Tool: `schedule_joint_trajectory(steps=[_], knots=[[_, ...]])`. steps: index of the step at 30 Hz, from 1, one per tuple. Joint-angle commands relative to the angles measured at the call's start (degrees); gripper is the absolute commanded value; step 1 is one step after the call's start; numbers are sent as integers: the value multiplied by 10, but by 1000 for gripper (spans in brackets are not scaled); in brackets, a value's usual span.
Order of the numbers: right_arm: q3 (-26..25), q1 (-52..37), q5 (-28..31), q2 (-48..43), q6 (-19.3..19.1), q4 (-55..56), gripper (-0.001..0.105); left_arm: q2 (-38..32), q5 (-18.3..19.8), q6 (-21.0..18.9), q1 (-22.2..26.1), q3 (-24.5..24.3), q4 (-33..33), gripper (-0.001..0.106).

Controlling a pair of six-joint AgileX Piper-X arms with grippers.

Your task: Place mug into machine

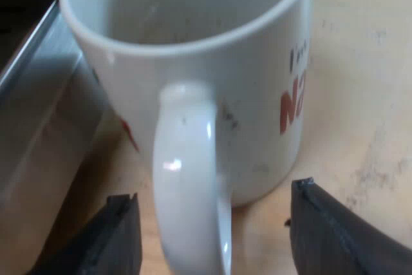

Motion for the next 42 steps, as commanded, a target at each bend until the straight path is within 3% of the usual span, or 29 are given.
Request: schedule_joint_trajectory(steps=[1, 14, 21, 23, 32, 42], knots=[[-18, 2, -4, 14, -3, -9, 52, -1, 3, -6, -2, 0, -3, 79], [-36, 2, -4, 41, -3, -9, 49, -1, 3, -6, -2, 0, -3, 79], [-36, 2, -4, 41, -3, -9, 7, -1, 3, -6, -2, 0, -3, 79], [-36, 2, -4, 41, -3, -9, 0, -1, 3, -6, -2, 0, -3, 79], [-36, 2, -4, 36, -3, -8, 0, -1, 3, -6, -2, 0, -3, 79], [-35, 2, -3, -50, -5, 61, 0, -1, 3, -6, -2, 0, -3, 79]])
